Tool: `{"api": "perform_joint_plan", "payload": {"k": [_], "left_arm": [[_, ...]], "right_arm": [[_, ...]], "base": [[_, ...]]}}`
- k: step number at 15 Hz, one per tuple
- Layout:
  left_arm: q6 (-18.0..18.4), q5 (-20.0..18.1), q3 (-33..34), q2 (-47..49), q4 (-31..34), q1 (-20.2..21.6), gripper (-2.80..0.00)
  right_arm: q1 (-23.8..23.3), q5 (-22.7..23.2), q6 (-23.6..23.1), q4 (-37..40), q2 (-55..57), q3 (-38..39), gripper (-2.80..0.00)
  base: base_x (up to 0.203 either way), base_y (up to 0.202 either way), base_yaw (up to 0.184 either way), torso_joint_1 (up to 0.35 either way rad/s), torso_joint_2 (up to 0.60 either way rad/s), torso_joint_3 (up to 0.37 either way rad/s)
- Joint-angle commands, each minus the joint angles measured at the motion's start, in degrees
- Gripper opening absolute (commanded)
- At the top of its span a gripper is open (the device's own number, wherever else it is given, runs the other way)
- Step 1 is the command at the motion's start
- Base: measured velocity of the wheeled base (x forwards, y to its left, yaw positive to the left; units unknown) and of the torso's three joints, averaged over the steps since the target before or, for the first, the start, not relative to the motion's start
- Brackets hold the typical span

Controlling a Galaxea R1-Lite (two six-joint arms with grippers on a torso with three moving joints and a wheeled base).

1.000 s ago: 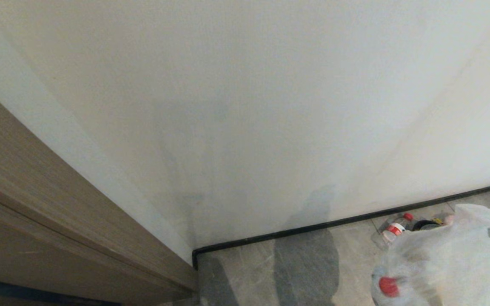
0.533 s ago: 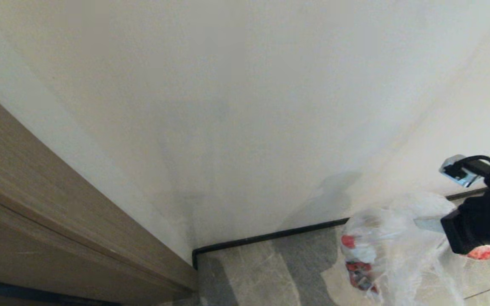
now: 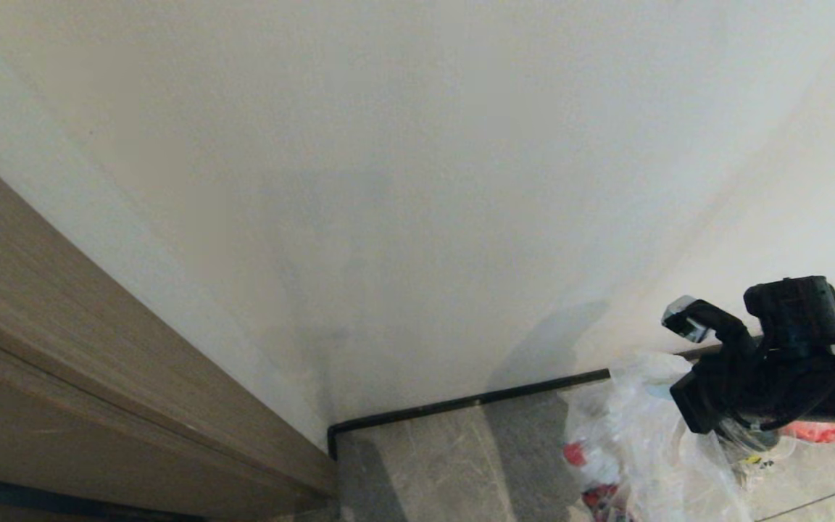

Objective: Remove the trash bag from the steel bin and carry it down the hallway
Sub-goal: Put the trash bag at the door

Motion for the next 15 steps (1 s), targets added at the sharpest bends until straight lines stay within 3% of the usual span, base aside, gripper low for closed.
{"api": "perform_joint_plan", "payload": {"k": [1,7,8,15], "left_arm": [[-0.04,0.02,0.09,0.02,-0.02,0.01,-2.80],[-0.04,0.02,0.09,0.02,-0.02,0.01,-2.80],[-0.04,0.02,0.09,0.02,-0.02,0.01,-2.80],[-0.04,0.02,0.09,-0.03,-0.02,0.01,-2.80]], "right_arm": [[0.13,0.28,-0.19,-2.02,3.46,1.08,-2.80],[0.29,1.15,-0.93,-6.97,4.68,6.95,-2.80],[0.37,2.02,-1.07,-6.75,4.88,7.00,0.00],[1.01,2.34,-0.62,-7.08,0.91,7.06,0.00]], "base": [[0.000,0.000,0.000,0.000,0.00,0.000],[0.000,0.000,0.000,0.000,0.00,0.000],[0.000,0.000,0.000,0.000,0.00,0.000],[0.000,0.000,0.000,0.000,0.00,0.000]]}}
